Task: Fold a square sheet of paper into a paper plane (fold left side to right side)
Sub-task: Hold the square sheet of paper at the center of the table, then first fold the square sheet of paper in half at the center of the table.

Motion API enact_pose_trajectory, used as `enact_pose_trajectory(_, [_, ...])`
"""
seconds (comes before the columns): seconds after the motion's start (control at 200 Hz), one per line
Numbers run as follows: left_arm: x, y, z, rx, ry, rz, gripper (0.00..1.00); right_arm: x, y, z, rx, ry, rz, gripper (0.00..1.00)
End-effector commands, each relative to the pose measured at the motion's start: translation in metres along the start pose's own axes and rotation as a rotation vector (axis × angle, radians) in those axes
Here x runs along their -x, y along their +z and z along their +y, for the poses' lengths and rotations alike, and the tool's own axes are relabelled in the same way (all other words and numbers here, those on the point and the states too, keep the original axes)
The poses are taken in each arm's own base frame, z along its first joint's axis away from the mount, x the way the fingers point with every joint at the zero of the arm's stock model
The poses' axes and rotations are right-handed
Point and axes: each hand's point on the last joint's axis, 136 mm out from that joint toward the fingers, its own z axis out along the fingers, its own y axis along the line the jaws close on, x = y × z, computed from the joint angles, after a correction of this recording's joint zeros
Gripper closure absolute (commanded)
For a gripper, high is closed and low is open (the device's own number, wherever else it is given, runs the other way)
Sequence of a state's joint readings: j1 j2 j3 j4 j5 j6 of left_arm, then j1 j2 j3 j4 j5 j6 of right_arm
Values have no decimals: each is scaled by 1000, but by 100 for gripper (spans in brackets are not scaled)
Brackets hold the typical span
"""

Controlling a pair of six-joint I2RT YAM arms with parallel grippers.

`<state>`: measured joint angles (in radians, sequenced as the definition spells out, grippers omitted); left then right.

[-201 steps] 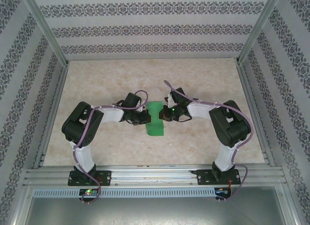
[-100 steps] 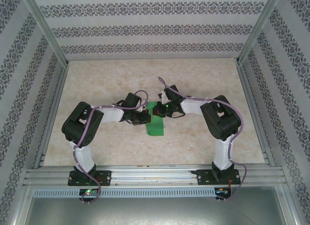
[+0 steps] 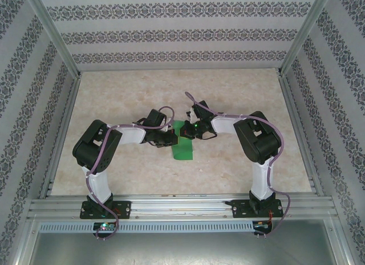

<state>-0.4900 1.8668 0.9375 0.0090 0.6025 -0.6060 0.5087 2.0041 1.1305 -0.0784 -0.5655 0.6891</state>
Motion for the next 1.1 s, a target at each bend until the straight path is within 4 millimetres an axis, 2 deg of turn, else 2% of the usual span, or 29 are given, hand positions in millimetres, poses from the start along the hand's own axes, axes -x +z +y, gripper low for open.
enact_pose_trajectory(0.0, [-46, 4, 28, 92, -47, 127, 94, -19, 7, -54, -186, 84, 44, 100])
enact_pose_trajectory(0.245, [-71, -4, 28, 83, -58, 167, 94, -19, 7, -66, -206, 102, 47, 100])
enact_pose_trajectory(0.5, [-106, -16, 30, 100, -61, 221, 93, -18, 7, -67, -204, 102, 49, 100])
enact_pose_trajectory(0.699, [-122, -23, 32, 101, -88, 215, 93, -19, 7, -64, -195, 96, 53, 100])
enact_pose_trajectory(0.889, [-113, -28, 22, 81, -86, 178, 93, -20, 6, -62, -188, 87, 56, 100])
enact_pose_trajectory(1.094, [-78, -52, -2, 50, -49, 81, 90, -20, 6, -59, -181, 80, 56, 100])
